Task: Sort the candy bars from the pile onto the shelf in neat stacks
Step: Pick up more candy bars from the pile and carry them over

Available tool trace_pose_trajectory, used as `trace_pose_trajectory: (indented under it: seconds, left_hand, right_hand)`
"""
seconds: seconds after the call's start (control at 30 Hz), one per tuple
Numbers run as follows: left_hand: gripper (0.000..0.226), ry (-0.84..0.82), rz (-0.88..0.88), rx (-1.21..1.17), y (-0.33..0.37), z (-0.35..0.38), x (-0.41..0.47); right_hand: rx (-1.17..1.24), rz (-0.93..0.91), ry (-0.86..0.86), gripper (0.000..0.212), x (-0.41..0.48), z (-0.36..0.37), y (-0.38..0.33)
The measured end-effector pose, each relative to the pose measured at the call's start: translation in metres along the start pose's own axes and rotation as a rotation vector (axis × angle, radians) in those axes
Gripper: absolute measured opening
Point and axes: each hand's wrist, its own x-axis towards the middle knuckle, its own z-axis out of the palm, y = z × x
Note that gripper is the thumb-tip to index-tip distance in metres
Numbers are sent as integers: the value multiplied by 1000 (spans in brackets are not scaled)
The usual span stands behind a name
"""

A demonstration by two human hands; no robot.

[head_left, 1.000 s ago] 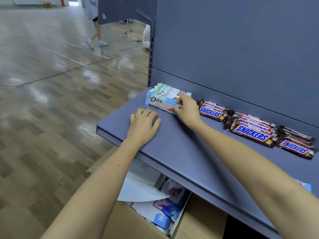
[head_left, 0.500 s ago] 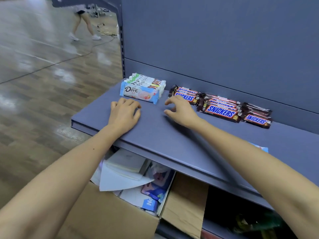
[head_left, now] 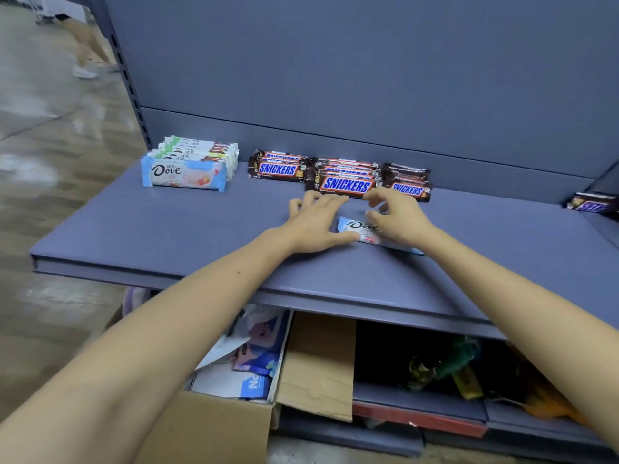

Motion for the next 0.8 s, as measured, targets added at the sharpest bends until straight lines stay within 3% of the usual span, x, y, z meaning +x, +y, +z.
trace_pose_trajectory:
  seconds: [0.13,0.2,0.33,0.53,0.8]
  left_hand:
    - [60,-174,11,87,20,8,21]
    - [51,-178,4,88,24,6,28]
    - [34,-97,56,-141,20,-5,24]
    - [36,50,47,-287,-13,-26,-2]
    - [30,389,-176,-537,-74,-54,-54]
  right_hand:
    - [39,74,52,32,-13,-13,18]
    - [70,94,65,30,-17,-17,22]
    - [153,106,93,26,-18,-20,15]
    - [309,-23,0,12,-11,-13,-8]
    - [134,-332,-74,18,13,28,-69]
